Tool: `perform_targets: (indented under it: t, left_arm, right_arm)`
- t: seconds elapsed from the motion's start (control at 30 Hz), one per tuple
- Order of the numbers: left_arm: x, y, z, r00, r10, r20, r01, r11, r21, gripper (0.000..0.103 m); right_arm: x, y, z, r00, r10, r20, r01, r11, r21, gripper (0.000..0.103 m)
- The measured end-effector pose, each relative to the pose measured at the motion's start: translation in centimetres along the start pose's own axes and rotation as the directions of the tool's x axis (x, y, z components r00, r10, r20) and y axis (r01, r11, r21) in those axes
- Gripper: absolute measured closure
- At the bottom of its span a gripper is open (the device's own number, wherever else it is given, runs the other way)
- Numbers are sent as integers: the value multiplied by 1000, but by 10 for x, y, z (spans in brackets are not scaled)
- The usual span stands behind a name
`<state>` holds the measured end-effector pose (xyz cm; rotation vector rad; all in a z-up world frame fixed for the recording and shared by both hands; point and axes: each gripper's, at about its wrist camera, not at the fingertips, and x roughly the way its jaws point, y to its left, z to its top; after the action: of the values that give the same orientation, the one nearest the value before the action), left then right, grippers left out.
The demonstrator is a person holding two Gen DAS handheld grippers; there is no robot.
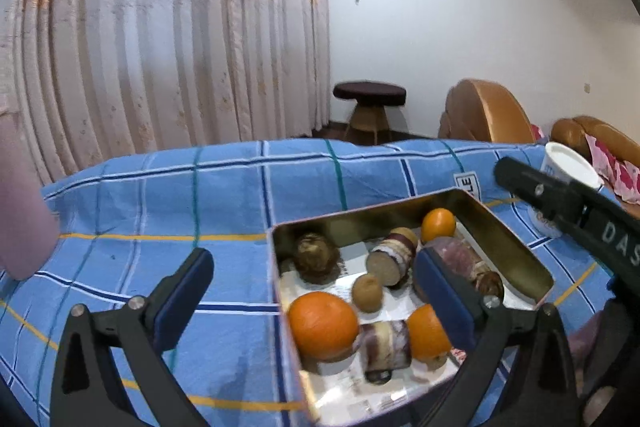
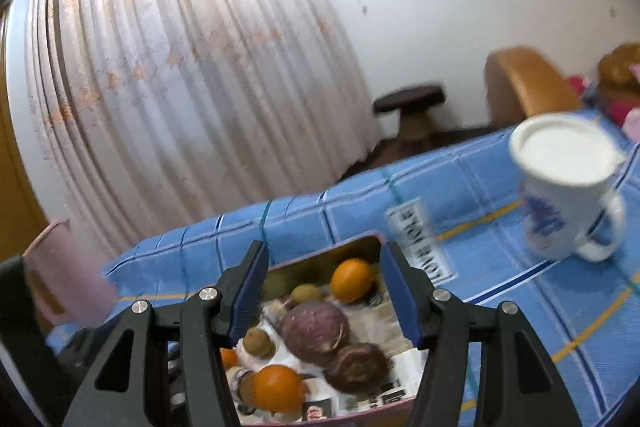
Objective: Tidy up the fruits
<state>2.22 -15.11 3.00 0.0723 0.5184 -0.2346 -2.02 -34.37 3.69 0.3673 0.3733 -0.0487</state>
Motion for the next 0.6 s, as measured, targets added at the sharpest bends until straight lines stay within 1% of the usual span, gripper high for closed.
perform_targets:
  t: [0.03, 0.1, 0.17, 0.27, 0.37, 0.6]
  left_arm:
    - [-6, 3, -2, 1000, 10, 19, -9, 1000, -2, 0]
    - [-17, 11, -5, 998, 16, 53, -16, 1000, -7, 0]
    - [-31, 21, -10, 995, 31, 100, -29, 999, -15, 0]
    - [-43, 30, -16, 990, 51, 131, -48, 999, -23, 0]
    - [-51, 37, -22, 987, 57, 149, -52, 998, -37, 0]
    - [-63, 40, -31, 978, 92, 189, -91, 996, -16, 0]
  right_arm:
    - [-6, 2, -1, 999, -14, 35, 14, 1000, -5, 26]
    - [-16, 5, -4, 995, -34, 92, 35, 999, -15, 22]
    - [-27, 12, -9, 990, -51, 129, 56, 998, -40, 22]
    - [-35, 21, -19, 989, -66, 130, 76, 994, -76, 22]
    - [-45, 29, -27, 987, -81, 141, 95, 991, -95, 22]
    - [-73, 40, -38, 966, -115, 230, 147, 981, -126, 22]
